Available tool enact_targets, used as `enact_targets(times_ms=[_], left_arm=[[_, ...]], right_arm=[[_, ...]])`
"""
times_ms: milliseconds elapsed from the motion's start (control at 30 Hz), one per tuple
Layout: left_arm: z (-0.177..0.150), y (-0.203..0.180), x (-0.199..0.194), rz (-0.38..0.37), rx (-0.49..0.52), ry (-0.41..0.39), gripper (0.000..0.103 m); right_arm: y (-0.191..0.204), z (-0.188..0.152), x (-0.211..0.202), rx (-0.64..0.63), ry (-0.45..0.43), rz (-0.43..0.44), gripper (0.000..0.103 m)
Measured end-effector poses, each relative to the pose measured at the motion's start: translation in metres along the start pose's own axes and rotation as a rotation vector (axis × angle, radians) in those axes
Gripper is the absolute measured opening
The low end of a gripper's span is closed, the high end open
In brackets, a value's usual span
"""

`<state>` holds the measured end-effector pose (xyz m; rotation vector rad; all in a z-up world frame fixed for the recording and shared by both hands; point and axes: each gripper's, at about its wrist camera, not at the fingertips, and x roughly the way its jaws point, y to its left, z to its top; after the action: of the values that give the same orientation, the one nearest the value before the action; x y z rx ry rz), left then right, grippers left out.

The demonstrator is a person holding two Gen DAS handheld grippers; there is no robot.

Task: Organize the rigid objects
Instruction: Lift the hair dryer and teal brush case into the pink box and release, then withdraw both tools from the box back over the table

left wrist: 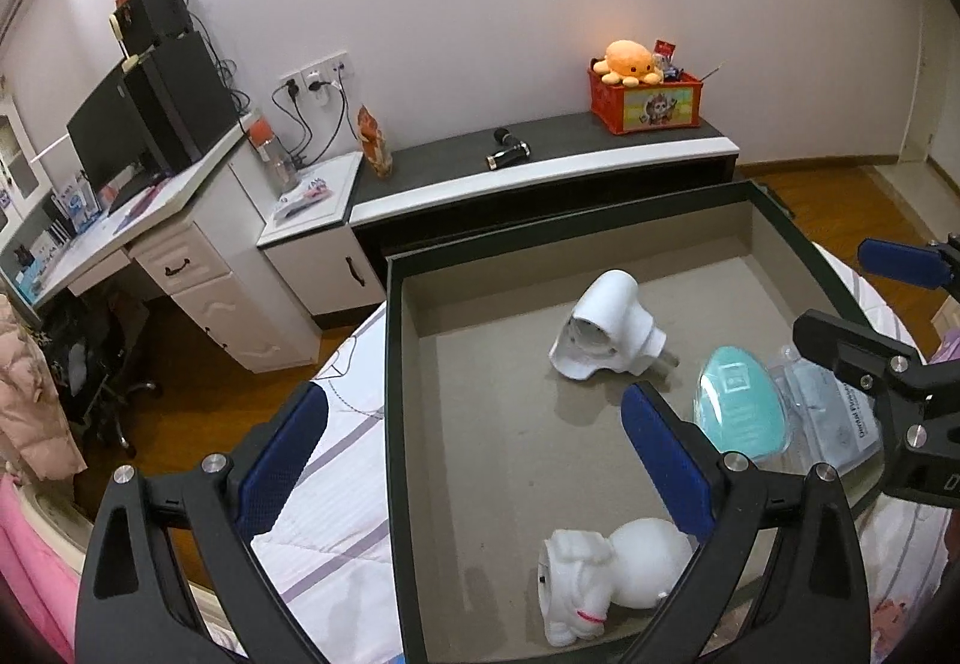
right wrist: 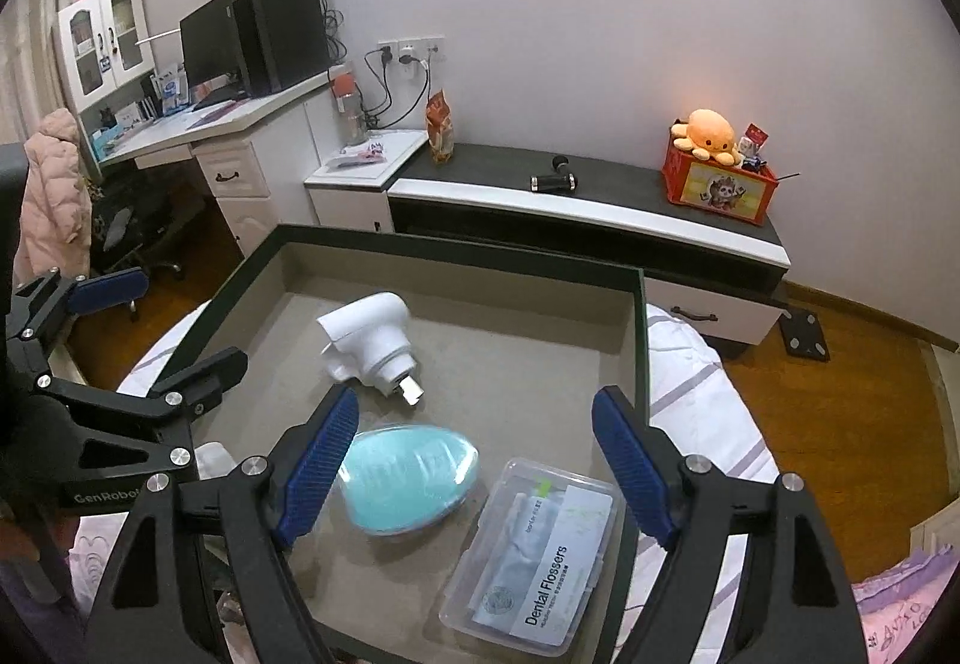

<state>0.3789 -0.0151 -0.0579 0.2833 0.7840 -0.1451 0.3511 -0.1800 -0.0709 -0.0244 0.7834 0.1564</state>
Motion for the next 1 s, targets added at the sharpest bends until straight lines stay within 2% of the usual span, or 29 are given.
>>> enact_targets(times_ms=[233, 433, 733, 867, 1000], left_arm=[[-0.010, 0.000, -0.050, 0.018, -0.010, -0.064, 0.100], [-0.035, -0.008, -0.105, 0.029, -0.027, -0.142, 0.100], [-0.093, -0.016, -0.182, 0.042, -0.082, -0.223, 0.103], [-0.123, -0.020, -0.212, 0.062, -0.099, -0.249, 0.103], [-0.147, -0.022, -0.240, 0.050, -0.123, -0.290, 0.103]], right_arm=[[-0.001, -0.008, -0.040, 0.011, -0.042, -0.028, 0.082], [0.002, -0.029, -0.102, -0.012, -0.109, -0.068, 0.082], [0.019, -0.084, -0.190, -0.042, -0.185, -0.123, 0.082], [0.028, -0.108, -0.217, -0.043, -0.212, -0.105, 0.082], [0.038, -0.136, -0.245, -0.038, -0.256, -0.107, 0.083]])
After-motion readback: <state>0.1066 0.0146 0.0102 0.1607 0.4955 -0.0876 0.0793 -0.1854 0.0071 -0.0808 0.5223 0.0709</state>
